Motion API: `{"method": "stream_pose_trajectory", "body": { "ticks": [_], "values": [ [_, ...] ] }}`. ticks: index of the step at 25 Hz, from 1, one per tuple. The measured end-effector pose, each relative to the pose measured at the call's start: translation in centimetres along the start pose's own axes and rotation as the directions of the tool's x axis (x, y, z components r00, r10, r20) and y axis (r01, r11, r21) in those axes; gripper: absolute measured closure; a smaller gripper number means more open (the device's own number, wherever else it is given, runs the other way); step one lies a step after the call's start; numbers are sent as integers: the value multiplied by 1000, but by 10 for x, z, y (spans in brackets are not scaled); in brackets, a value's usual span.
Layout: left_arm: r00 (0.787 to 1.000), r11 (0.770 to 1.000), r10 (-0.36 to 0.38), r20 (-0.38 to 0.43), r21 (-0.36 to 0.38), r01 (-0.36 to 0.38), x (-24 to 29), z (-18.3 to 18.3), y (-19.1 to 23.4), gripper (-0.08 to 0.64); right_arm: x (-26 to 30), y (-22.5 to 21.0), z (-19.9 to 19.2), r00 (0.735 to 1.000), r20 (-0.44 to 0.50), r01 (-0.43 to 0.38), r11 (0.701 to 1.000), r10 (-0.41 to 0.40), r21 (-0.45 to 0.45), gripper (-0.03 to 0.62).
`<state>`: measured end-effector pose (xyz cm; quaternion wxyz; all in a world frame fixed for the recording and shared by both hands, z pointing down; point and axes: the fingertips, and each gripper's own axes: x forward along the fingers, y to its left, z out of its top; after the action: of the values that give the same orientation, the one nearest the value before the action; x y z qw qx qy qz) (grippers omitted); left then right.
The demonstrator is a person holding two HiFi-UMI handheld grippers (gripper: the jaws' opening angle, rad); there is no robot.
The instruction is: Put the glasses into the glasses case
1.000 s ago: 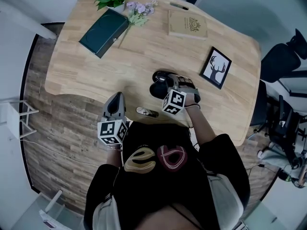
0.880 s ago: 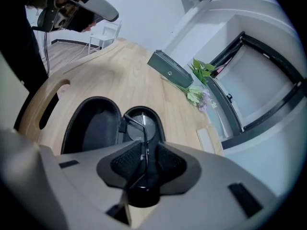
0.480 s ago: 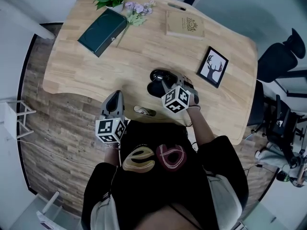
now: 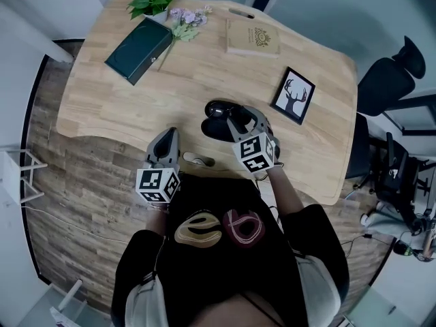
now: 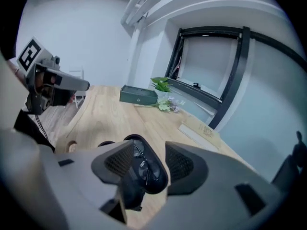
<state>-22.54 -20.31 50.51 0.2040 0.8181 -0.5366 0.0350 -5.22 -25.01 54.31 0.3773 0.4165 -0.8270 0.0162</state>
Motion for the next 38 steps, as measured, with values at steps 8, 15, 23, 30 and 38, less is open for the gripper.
{"method": "stream_pose_trajectory", "body": {
  "ticks": [8,15,23,30,38],
  "values": [
    [998,998,-56,14,-13,57,9,-2,-39,535,-41,-5,6,990,139,-38,969,4,246,391],
    [998,998,-55,5,-20,56,10,-9,-71,535,-76,-17,-6,983,182,-25,961,-26,274,391],
    [999,999,-43,-1,-3,43,9,-20,-108,535,-95,-8,-46,984,172,-99,941,45,322,393],
    [999,999,-33,28,38,32,8,-16,-131,535,-120,-20,-35,955,297,-127,906,1,404,439],
    [997,999,-27,68,39,24,5,-9,-149,535,-131,-26,-34,937,349,-144,905,-5,401,524]
  ]
}}
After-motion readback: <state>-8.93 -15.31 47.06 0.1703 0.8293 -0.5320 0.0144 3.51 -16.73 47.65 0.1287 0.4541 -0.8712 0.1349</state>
